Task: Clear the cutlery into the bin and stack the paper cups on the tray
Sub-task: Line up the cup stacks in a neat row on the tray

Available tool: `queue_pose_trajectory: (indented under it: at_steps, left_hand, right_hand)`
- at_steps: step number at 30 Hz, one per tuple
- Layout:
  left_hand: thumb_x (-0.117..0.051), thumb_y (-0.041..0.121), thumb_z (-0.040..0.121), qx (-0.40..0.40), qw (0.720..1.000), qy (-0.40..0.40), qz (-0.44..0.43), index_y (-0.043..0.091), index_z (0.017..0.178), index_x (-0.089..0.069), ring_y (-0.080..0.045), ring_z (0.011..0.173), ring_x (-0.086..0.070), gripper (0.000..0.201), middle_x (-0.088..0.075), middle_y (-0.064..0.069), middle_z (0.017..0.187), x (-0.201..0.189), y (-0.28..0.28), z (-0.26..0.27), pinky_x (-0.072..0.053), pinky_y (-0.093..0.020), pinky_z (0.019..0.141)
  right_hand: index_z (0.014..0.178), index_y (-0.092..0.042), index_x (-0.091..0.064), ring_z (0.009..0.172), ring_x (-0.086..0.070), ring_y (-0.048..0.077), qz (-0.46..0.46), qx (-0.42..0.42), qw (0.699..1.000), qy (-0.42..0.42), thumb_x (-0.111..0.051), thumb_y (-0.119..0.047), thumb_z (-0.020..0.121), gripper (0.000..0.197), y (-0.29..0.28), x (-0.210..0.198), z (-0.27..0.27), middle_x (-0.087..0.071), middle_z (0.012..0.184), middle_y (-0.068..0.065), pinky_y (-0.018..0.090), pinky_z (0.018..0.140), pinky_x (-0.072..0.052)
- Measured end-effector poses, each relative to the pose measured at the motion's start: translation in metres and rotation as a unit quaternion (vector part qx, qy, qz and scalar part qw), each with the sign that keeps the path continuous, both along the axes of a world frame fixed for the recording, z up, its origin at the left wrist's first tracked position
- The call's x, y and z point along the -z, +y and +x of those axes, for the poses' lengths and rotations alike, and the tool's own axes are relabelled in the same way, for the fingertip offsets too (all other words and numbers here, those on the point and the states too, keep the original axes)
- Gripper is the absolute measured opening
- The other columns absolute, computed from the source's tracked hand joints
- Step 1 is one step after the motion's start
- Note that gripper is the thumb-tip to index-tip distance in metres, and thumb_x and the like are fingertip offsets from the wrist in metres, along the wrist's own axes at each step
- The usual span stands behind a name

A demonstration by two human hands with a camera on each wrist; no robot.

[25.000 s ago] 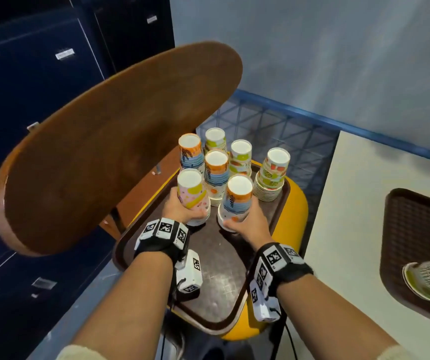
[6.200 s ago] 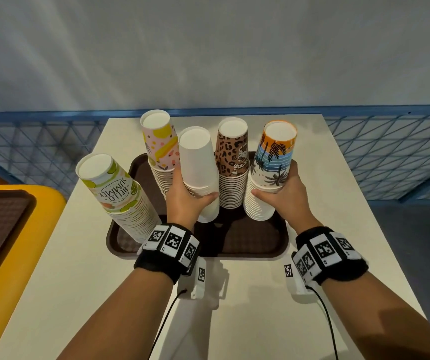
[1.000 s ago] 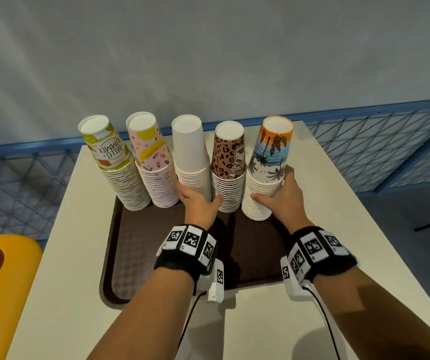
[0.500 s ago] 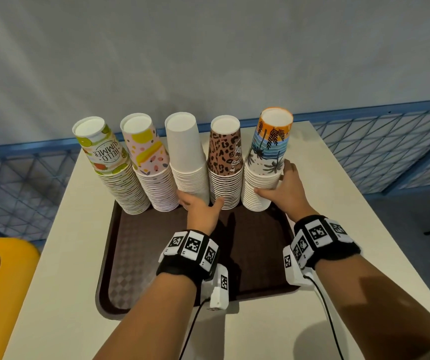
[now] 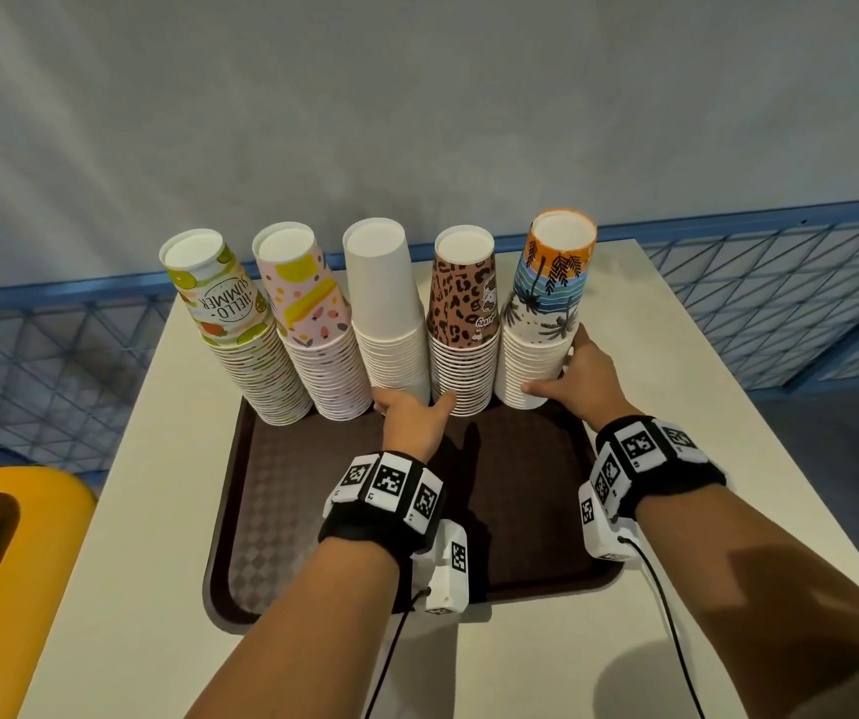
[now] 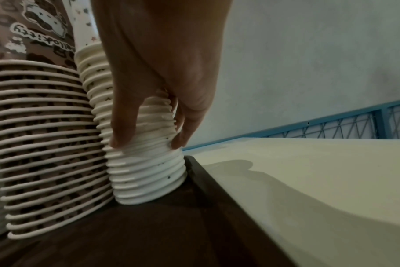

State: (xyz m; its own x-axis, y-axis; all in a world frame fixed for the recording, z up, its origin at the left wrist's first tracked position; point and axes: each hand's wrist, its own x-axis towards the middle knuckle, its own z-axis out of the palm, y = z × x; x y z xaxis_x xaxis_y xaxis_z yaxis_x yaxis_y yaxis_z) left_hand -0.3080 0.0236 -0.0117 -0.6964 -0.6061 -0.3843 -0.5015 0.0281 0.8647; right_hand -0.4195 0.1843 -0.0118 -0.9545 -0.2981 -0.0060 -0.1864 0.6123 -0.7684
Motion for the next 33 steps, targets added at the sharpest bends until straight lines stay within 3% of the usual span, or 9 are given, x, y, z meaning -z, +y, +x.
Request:
queue_pose_trajectory:
  at_steps: [8, 14, 18, 20, 22, 23, 25, 27, 33]
  left_hand:
    - [-0.067, 0.021, 0.082, 0.025, 0.999, 0.025, -0.02, -0.005, 0.139, 0.0, -0.032, 0.133, -0.036, 0.092, -0.024, -0.021, 0.148, 0.004, -0.002, 0.003, -0.034, -0.034, 0.106]
    - [-0.07, 0.017, 0.08, 0.047, 0.997, 0.059, -0.027, 0.0, 0.144, 0.003, -0.023, 0.137, -0.033, 0.099, -0.026, -0.013, 0.151, 0.007, -0.008, 0.011, -0.027, -0.021, 0.101]
    - [-0.065, 0.015, 0.084, 0.032, 0.999, 0.018, -0.03, -0.005, 0.137, -0.011, -0.027, 0.129, -0.043, 0.079, -0.041, -0.015, 0.14, 0.011, -0.013, 0.019, -0.032, -0.021, 0.091]
    - [-0.06, 0.015, 0.087, -0.017, 1.0, -0.001, -0.018, -0.008, 0.134, -0.011, -0.029, 0.123, -0.047, 0.072, -0.047, -0.02, 0.13, 0.01, -0.018, 0.022, -0.033, -0.023, 0.085]
    - [-0.059, 0.015, 0.087, -0.052, 0.999, 0.003, -0.004, -0.009, 0.138, -0.002, -0.03, 0.124, -0.045, 0.08, -0.045, -0.022, 0.134, 0.01, -0.026, 0.021, -0.034, -0.027, 0.091]
    - [-0.059, 0.016, 0.087, -0.059, 0.998, 0.001, -0.001, -0.009, 0.14, 0.003, -0.03, 0.127, -0.042, 0.086, -0.042, -0.022, 0.139, 0.009, -0.029, 0.02, -0.035, -0.029, 0.097]
    - [-0.062, 0.017, 0.085, -0.062, 0.998, -0.001, 0.006, -0.008, 0.141, 0.012, -0.031, 0.133, -0.037, 0.096, -0.033, -0.023, 0.147, 0.011, -0.035, 0.018, -0.032, -0.034, 0.106]
    - [-0.065, 0.017, 0.082, -0.06, 0.998, 0.012, 0.005, -0.007, 0.141, 0.011, -0.032, 0.135, -0.034, 0.099, -0.027, -0.024, 0.15, 0.012, -0.036, 0.018, -0.032, -0.038, 0.111]
    - [-0.063, 0.019, 0.084, -0.032, 0.999, 0.015, -0.01, -0.004, 0.144, 0.015, -0.031, 0.142, -0.024, 0.1, -0.011, -0.021, 0.156, 0.01, -0.035, 0.026, -0.026, -0.04, 0.116]
  right_hand:
    - [0.127, -0.004, -0.043, 0.118, -0.054, 0.033, -0.04, 0.015, 0.999, 0.011, -0.083, -0.008, 0.062, 0.077, -0.005, 0.004, 0.001, -0.057, 0.129, 0.017, 0.04, 0.096, -0.044]
    - [0.135, -0.008, -0.036, 0.123, -0.051, 0.033, -0.05, 0.026, 0.998, -0.004, -0.079, -0.01, 0.068, 0.079, -0.009, 0.007, 0.005, -0.054, 0.134, 0.014, 0.038, 0.101, -0.04]
    - [0.142, -0.005, -0.024, 0.129, -0.044, 0.033, -0.02, 0.051, 0.998, -0.041, -0.075, -0.012, 0.073, 0.086, -0.012, 0.011, 0.009, -0.042, 0.143, 0.017, 0.04, 0.104, -0.037]
    - [0.128, 0.002, -0.04, 0.121, -0.048, 0.036, 0.033, 0.097, 0.992, -0.068, -0.071, -0.018, 0.078, 0.063, -0.014, 0.011, 0.016, -0.044, 0.135, 0.023, 0.036, 0.089, -0.041]
    - [0.087, -0.005, -0.057, 0.1, -0.058, 0.036, 0.049, 0.059, 0.994, -0.082, -0.067, -0.021, 0.081, 0.019, -0.018, 0.008, 0.025, -0.059, 0.106, 0.024, 0.032, 0.071, -0.039]
    - [0.076, -0.01, -0.057, 0.093, -0.061, 0.034, 0.046, 0.025, 0.992, -0.113, -0.065, -0.019, 0.083, 0.013, -0.022, 0.01, 0.029, -0.062, 0.096, 0.022, 0.032, 0.067, -0.041]
    - [0.097, -0.008, -0.058, 0.1, -0.063, 0.03, 0.032, -0.033, 0.982, -0.182, -0.062, -0.016, 0.086, 0.015, -0.031, 0.008, 0.043, -0.063, 0.106, 0.016, 0.029, 0.069, -0.047]
    - [0.121, -0.003, -0.046, 0.113, -0.058, 0.028, 0.061, -0.081, 0.978, -0.182, -0.063, -0.017, 0.086, 0.041, -0.04, 0.009, 0.049, -0.057, 0.123, 0.014, 0.026, 0.082, -0.044]
    - [0.127, -0.006, -0.036, 0.12, -0.052, 0.03, 0.177, -0.12, 0.971, -0.107, -0.07, -0.02, 0.079, 0.06, -0.045, 0.01, 0.052, -0.054, 0.129, 0.017, 0.036, 0.099, -0.041]
